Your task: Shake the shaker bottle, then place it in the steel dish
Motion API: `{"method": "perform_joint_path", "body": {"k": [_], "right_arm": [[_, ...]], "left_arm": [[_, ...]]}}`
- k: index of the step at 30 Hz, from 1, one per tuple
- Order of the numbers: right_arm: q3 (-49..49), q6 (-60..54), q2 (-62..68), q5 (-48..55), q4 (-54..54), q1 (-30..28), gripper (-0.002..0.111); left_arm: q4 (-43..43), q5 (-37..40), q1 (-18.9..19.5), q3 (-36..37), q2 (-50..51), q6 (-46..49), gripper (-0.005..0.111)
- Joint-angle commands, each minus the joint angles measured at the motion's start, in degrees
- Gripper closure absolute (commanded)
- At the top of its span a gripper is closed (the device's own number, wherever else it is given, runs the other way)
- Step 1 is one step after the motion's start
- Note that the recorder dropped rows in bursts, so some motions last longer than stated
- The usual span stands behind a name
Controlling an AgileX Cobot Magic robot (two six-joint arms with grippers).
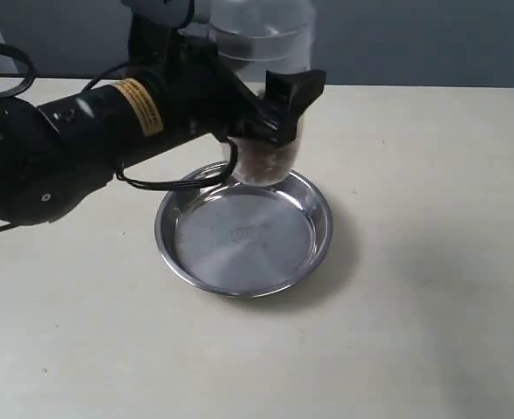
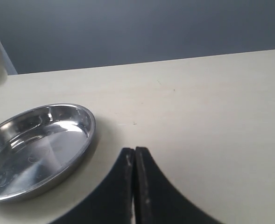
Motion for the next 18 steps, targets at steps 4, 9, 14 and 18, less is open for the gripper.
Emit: {"method": "perform_joint_path", "body": {"k": [4, 9, 14, 18], "right_arm": [[0.1, -0.1, -0.2, -0.6, -0.1, 0.1, 0.109], [0.1, -0.1, -0.2, -0.6, -0.1, 0.1, 0.109], [0.1, -0.1, -0.2, -0.6, -0.1, 0.1, 0.109], [0.1, -0.1, -0.2, -0.6, -0.1, 0.1, 0.109]], "left_arm": [[0.4, -1.0, 0.6, 1.3, 1.7, -8.0, 0.106], [-9.4, 1.1, 0.5, 1.3, 1.7, -0.2, 0.106], [-10.9, 2.3, 0.6, 1.3, 0.6, 0.9, 0.106], [-6.3, 3.3, 1.1, 1.3, -0.3, 2.9, 0.106]]}}
